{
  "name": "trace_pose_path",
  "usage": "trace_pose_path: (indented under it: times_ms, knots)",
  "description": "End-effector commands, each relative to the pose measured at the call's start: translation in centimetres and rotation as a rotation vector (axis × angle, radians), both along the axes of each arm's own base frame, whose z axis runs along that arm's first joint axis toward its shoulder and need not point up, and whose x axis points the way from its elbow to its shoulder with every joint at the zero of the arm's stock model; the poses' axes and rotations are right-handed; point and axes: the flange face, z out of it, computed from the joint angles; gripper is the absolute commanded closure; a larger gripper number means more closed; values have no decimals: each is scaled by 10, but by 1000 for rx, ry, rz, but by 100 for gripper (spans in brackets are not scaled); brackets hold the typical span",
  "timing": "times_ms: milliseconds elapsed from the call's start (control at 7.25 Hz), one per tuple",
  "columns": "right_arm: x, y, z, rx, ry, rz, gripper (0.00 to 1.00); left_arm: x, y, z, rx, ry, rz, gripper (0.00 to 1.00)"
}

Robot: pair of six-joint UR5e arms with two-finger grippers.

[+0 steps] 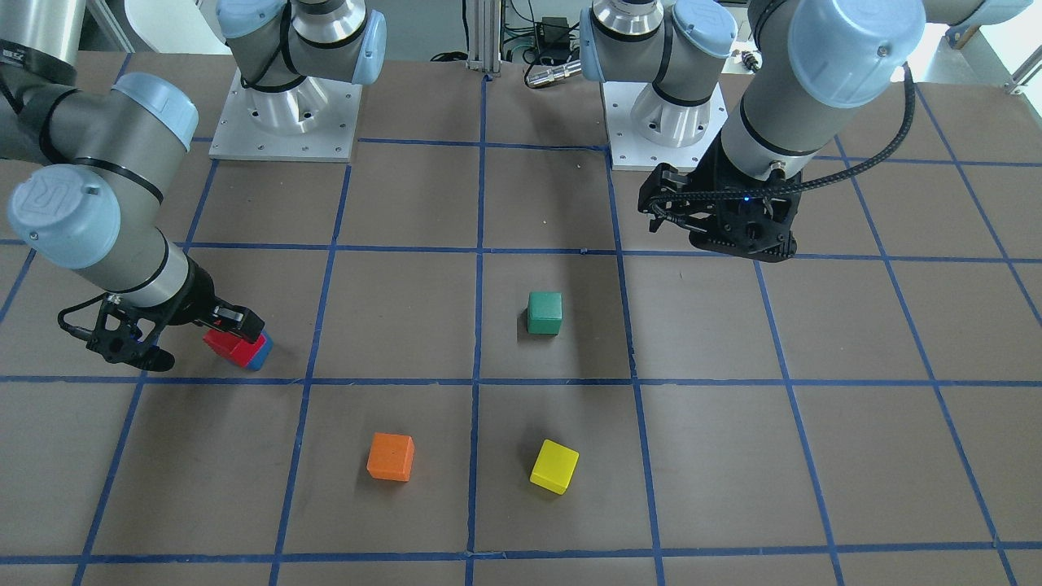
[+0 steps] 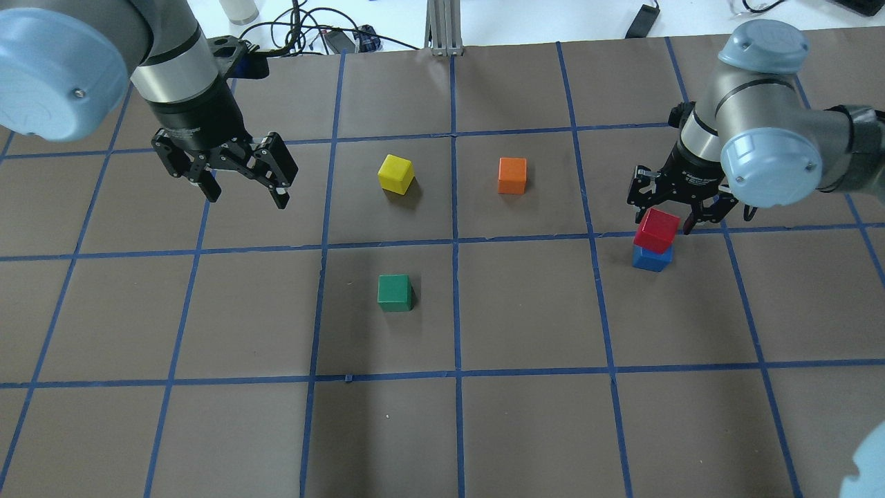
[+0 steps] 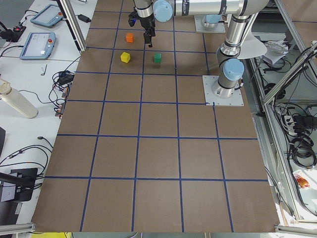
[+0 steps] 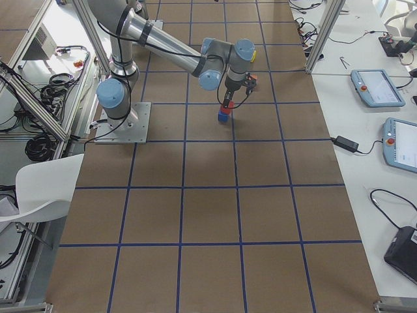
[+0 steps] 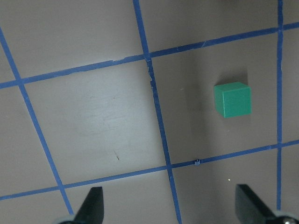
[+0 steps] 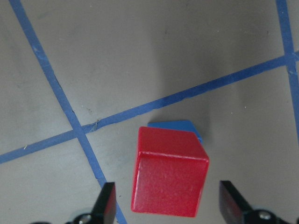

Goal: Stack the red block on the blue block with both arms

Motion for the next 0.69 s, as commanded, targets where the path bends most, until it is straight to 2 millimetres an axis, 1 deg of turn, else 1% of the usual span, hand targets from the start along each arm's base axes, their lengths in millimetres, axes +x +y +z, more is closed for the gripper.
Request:
trace_pose_path:
  times_ms: [0, 138, 276, 414, 552]
  knots:
    - [3, -10, 29, -62, 6, 7, 0, 0, -4, 2, -31, -1, 5, 0]
    - [12, -17, 47, -66, 6, 25, 0, 0, -9, 1, -52, -7, 43, 0]
    - [29, -23, 77, -38, 6, 57, 0, 0, -13, 5, -61, -14, 87, 0]
    - [58, -28, 119, -10, 5, 104, 0, 0, -15, 4, -86, -25, 173, 0]
    - [82, -27, 153, 0, 3, 140, 0, -5, -18, 1, -120, -33, 266, 0]
